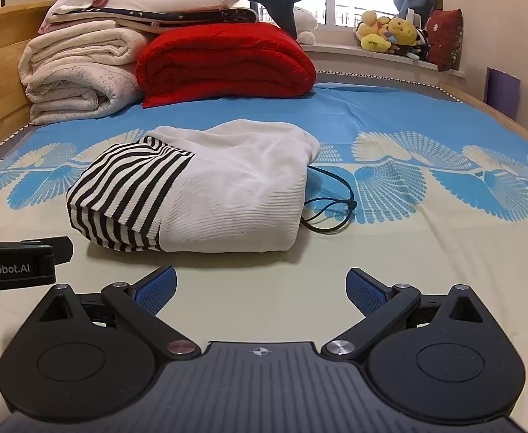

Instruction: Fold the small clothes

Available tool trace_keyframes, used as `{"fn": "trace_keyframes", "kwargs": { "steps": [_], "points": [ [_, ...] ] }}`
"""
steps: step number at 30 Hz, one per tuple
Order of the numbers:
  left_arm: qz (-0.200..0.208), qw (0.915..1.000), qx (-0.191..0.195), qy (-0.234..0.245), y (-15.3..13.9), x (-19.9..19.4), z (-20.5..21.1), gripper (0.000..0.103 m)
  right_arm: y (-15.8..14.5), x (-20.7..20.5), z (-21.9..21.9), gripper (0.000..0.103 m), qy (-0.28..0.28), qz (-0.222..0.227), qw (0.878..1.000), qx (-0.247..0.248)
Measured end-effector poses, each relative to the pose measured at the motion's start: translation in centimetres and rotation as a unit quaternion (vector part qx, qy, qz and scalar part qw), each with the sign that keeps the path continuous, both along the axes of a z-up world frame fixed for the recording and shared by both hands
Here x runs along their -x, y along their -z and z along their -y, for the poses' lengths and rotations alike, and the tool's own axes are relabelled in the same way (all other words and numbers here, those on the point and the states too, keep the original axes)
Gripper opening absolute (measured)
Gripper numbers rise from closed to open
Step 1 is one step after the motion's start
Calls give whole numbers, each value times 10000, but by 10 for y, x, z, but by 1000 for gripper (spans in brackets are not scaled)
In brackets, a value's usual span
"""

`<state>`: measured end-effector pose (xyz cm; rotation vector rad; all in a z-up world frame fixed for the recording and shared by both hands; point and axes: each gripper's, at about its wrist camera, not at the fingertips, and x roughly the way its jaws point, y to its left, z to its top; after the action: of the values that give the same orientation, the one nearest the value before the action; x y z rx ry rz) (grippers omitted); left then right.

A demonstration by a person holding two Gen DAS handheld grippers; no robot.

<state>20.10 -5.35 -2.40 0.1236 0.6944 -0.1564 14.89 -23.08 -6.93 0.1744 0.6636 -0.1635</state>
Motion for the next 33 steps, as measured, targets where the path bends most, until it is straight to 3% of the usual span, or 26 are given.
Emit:
{"fn": "trace_keyframes", "kwargs": {
  "steps": [33],
  "points": [
    [-28, 10000, -4, -4, 1, 0, -1, 103, 3, -2, -3, 100, -55, -51, 10000, -4]
  ]
}}
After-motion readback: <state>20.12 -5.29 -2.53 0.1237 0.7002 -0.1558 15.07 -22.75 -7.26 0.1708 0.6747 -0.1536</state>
